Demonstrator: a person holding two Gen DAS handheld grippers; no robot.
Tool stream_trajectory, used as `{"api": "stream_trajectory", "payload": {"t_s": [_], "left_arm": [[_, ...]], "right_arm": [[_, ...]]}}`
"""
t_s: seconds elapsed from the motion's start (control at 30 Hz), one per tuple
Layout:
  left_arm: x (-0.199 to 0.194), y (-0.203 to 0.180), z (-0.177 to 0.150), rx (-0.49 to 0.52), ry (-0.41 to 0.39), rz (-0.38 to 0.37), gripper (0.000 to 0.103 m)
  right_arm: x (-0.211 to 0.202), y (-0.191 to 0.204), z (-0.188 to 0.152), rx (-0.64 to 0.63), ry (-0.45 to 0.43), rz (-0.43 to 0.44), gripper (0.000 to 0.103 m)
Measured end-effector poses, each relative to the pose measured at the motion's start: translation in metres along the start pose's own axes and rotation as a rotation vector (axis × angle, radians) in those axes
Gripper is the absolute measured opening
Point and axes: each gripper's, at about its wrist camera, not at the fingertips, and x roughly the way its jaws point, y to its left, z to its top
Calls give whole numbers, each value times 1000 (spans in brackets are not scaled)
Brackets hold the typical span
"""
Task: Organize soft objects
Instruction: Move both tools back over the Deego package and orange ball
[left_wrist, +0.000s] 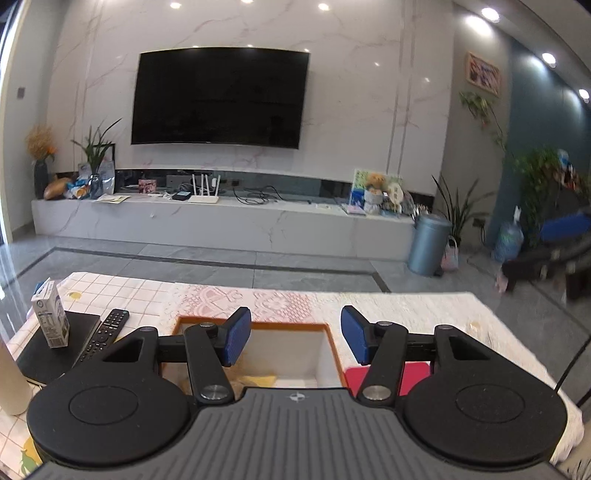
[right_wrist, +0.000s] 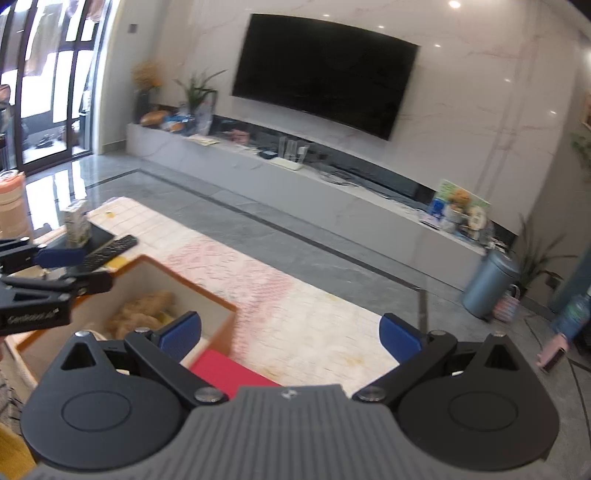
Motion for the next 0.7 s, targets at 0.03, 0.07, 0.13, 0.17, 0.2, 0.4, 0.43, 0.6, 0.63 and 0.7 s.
{"api": "stream_trajectory", "payload": {"t_s": [0.03, 0.07, 0.13, 0.17, 0.2, 0.4, 0.43, 0.6, 0.63, 0.7], "left_arm": [[1, -5, -1, 13, 6, -5, 65], [0, -9, -4, 27, 12, -7, 65], [-1, -20, -8, 66, 13, -7, 65], [-1, -25, -10, 90, 12, -8, 65], [-1, -30, -11, 112, 12, -9, 65], [6, -52, -21, 183, 22, -19, 66], [8, -56, -23, 190, 27, -19, 66], [27, -67, -26, 227, 58, -21, 66], [31, -68, -27, 228, 71, -13, 66], [40, -74, -28, 244, 103, -8, 67]], "right_arm": [[-3, -8, -2, 1, -3, -22, 100], [-6, -16, -5, 0, -8, -42, 100], [-10, -31, -12, 10, -23, -66, 100], [-11, -39, -16, 20, -29, -72, 100], [-11, -47, -21, 33, -35, -76, 100], [9, -87, -58, 163, -46, -65, 100], [15, -92, -66, 181, -42, -63, 100], [59, -111, -105, 263, 3, -46, 100], [68, -114, -114, 285, 12, -41, 100], [89, -118, -129, 325, 37, -33, 100]]}}
